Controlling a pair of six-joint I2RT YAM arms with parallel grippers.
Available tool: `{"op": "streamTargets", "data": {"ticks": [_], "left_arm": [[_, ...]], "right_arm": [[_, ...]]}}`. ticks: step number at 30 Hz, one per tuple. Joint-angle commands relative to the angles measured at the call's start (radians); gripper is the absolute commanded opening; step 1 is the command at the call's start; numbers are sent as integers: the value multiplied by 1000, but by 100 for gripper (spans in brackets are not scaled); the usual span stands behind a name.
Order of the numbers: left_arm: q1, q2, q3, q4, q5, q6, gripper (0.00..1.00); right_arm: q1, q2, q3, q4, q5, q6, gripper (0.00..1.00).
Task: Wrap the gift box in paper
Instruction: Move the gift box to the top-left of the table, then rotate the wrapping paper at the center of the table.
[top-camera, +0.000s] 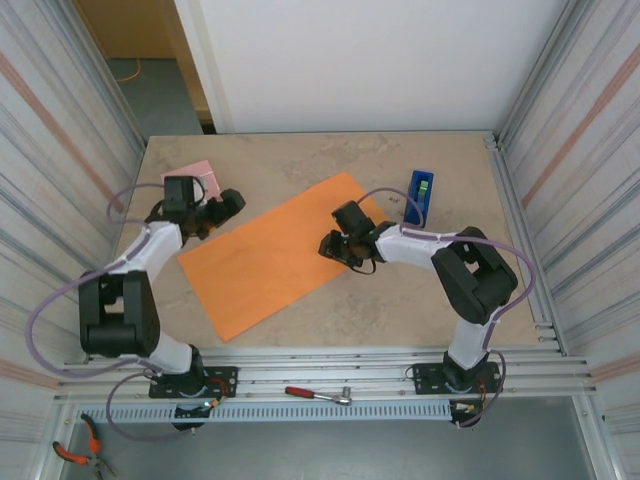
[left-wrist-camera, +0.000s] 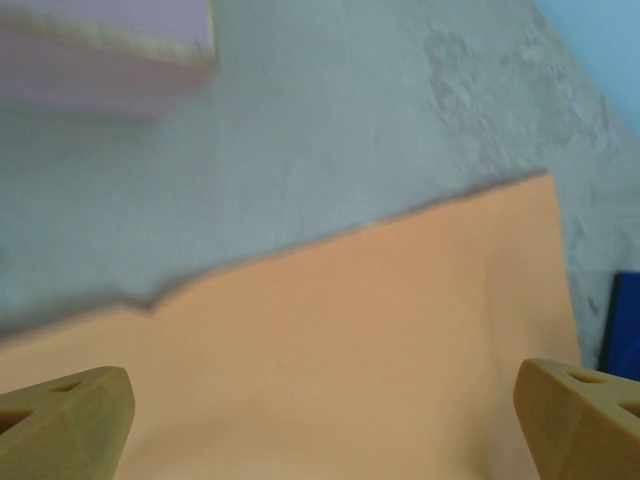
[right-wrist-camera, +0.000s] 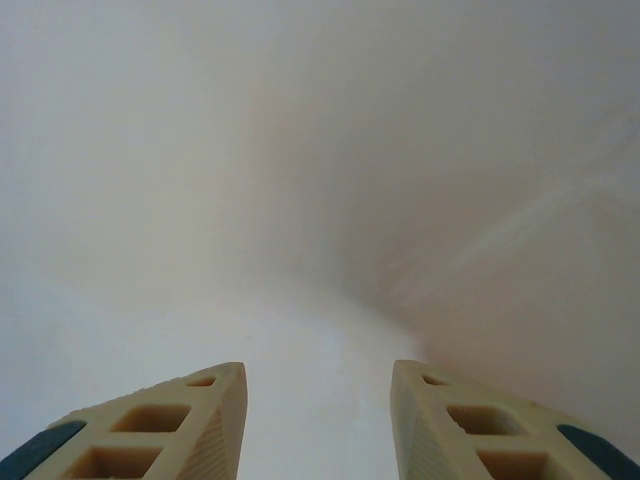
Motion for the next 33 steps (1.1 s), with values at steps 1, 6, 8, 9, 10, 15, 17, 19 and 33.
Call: {"op": "streamTargets", "data": {"ticks": [1,6,8,9,10,15,17,19,33], "left_arm": [[-37,-113,-131,-6,-17,-121,98],[-97,-258,-314,7,-79,-212,98],[-114,-298,-366,11,-97,-229,98],[-116,-312,-390,12,-101,-239,98],[-118,-321,-410,21,-100,-242,98],[-117,-299,-440,32,-128,-235,99],[-115,-267,-433,45,-135,-220,99],[-109,-225,-418,56,-136,-200,99],[-43,37,-175,26,-117,-35,99]], "right_arm": [[-59,-6,68,-94,-20,-94,43],[-158,65,123,-131,-60,-189,43],[-196,89,135,-131,-82,-219,43],[-214,101,140,-135,-86,-230,43],[-230,111,143,-136,-92,-240,43],[-267,144,147,-157,-82,-276,43],[-267,145,130,-160,-73,-276,42],[-266,134,97,-157,-64,-262,41],[-187,-110,-267,-54,75,18,41]]}}
